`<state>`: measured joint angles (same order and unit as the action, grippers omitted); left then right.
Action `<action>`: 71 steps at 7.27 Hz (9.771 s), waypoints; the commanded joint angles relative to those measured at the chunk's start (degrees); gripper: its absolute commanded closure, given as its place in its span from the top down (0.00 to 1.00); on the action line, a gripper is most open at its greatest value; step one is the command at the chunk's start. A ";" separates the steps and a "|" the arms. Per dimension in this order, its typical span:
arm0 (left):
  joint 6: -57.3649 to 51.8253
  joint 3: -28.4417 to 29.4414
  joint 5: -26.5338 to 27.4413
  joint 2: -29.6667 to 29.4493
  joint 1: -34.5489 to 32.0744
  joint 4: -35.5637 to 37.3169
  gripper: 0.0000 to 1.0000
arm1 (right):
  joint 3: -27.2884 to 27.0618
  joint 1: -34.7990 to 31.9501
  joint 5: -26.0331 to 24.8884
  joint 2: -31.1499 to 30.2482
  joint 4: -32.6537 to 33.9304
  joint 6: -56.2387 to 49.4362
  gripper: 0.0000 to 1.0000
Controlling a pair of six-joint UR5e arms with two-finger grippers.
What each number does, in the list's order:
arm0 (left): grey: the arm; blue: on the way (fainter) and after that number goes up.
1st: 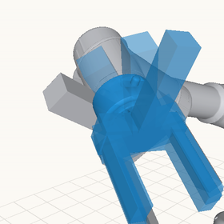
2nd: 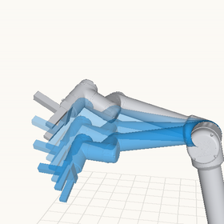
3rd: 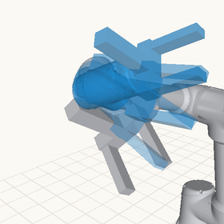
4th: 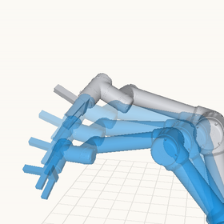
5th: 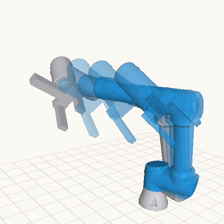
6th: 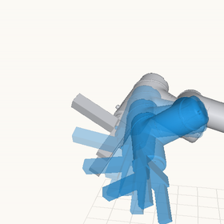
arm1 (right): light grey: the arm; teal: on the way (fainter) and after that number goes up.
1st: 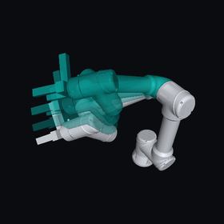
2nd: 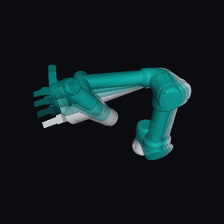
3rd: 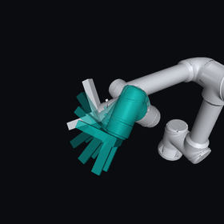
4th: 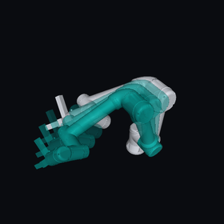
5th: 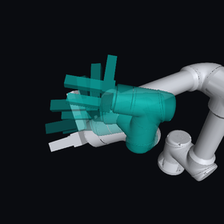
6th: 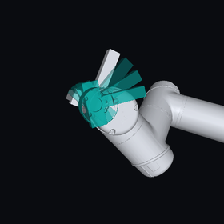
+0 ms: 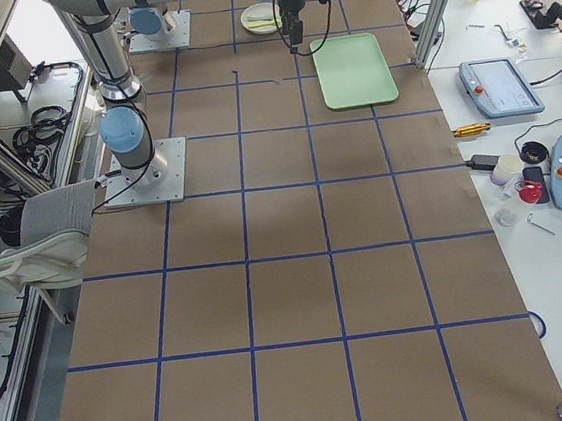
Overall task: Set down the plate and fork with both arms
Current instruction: 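Lower the left gripper to the rim of the white plate and grasp it, then lift the plate with the left gripper and carry it onto the mint tray, then release the plate and raise the left gripper away from the tray, then lower the right gripper into the plate and grasp the yellow fork, then lift the fork with the right gripper and move it beside the plate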
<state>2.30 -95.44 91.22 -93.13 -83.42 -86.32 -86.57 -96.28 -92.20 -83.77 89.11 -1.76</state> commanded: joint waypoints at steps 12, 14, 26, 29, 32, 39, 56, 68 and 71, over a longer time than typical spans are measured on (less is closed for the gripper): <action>-33.85 -20.05 -3.68 -15.24 22.42 20.40 0.67 | -0.44 -0.23 0.35 0.37 0.97 0.53 1.00; -36.13 -19.96 -3.85 -15.51 22.34 20.40 0.21 | -0.44 -0.23 0.35 0.37 0.97 0.44 1.00; -3.67 6.55 -29.06 -24.26 5.24 17.57 0.00 | -0.44 -0.05 0.35 0.37 3.08 0.70 1.00; 2.62 14.92 -32.33 -35.60 -4.36 23.45 0.00 | -0.52 -0.14 0.61 0.37 3.08 0.61 1.00; 4.46 15.02 -32.07 -40.10 -7.19 28.82 0.00 | -0.53 -0.23 0.88 0.45 3.17 0.70 1.00; 5.00 14.15 -21.73 -31.97 -3.79 29.56 1.00 | 0.53 -0.58 1.14 9.55 18.92 3.06 1.00; -7.13 8.07 -5.52 -19.64 -0.69 12.58 1.00 | 13.89 -7.96 7.50 39.13 36.31 2.21 0.63; -7.13 8.07 -5.61 -20.43 -0.69 13.45 1.00 | 12.92 -8.75 7.13 38.69 35.78 2.46 0.00; -7.13 8.07 -5.52 -20.34 -0.69 13.45 1.00 | 13.01 -8.75 6.77 36.67 35.69 5.26 0.00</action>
<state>-4.83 -87.36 85.66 -113.50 -84.11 -72.86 -73.63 -105.03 -85.31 -46.15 124.82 2.02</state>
